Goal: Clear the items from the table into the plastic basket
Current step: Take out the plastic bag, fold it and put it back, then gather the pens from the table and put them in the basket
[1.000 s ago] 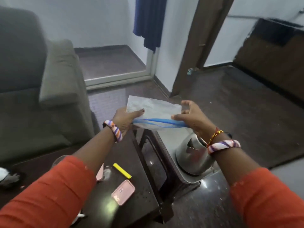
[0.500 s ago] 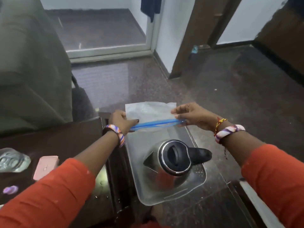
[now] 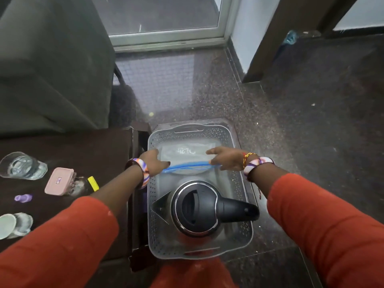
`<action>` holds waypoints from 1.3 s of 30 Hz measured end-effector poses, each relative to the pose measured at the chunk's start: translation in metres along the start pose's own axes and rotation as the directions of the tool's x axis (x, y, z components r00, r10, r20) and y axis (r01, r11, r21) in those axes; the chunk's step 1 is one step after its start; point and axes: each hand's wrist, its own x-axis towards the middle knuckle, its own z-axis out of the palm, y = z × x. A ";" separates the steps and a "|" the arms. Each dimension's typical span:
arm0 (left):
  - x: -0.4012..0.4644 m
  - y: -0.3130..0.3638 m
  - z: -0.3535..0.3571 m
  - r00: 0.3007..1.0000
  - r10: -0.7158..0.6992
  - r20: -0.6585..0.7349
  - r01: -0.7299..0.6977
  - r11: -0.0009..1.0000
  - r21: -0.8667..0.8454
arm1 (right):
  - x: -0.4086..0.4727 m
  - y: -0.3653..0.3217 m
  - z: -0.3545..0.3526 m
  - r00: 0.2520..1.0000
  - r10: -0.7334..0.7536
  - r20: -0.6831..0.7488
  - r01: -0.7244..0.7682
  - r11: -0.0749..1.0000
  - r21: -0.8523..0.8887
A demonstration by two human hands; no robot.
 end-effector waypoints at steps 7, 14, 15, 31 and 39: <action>-0.033 0.002 -0.042 0.980 0.200 -0.023 -0.199 0.980 0.021 | -0.045 -0.061 -0.015 0.976 -0.167 -0.137 0.089 0.888 -0.451; -0.096 -0.054 -0.099 0.922 0.365 -0.125 -0.356 0.930 0.091 | -0.116 -0.173 0.073 0.871 -0.464 -0.162 0.288 0.750 -0.596; -0.108 -0.070 -0.107 0.913 0.383 -0.142 -0.370 0.923 0.109 | -0.124 -0.187 0.094 0.856 -0.495 -0.150 0.314 0.727 -0.611; -0.243 -0.464 -0.103 0.990 -0.135 -0.030 0.135 0.991 -0.002 | -0.087 -0.202 0.508 0.770 -0.325 0.548 0.558 -0.071 -0.827; -0.223 -0.521 -0.109 0.970 -0.241 0.010 0.241 0.963 -0.123 | -0.044 -0.220 0.542 0.673 -0.273 0.687 0.553 -0.432 -0.713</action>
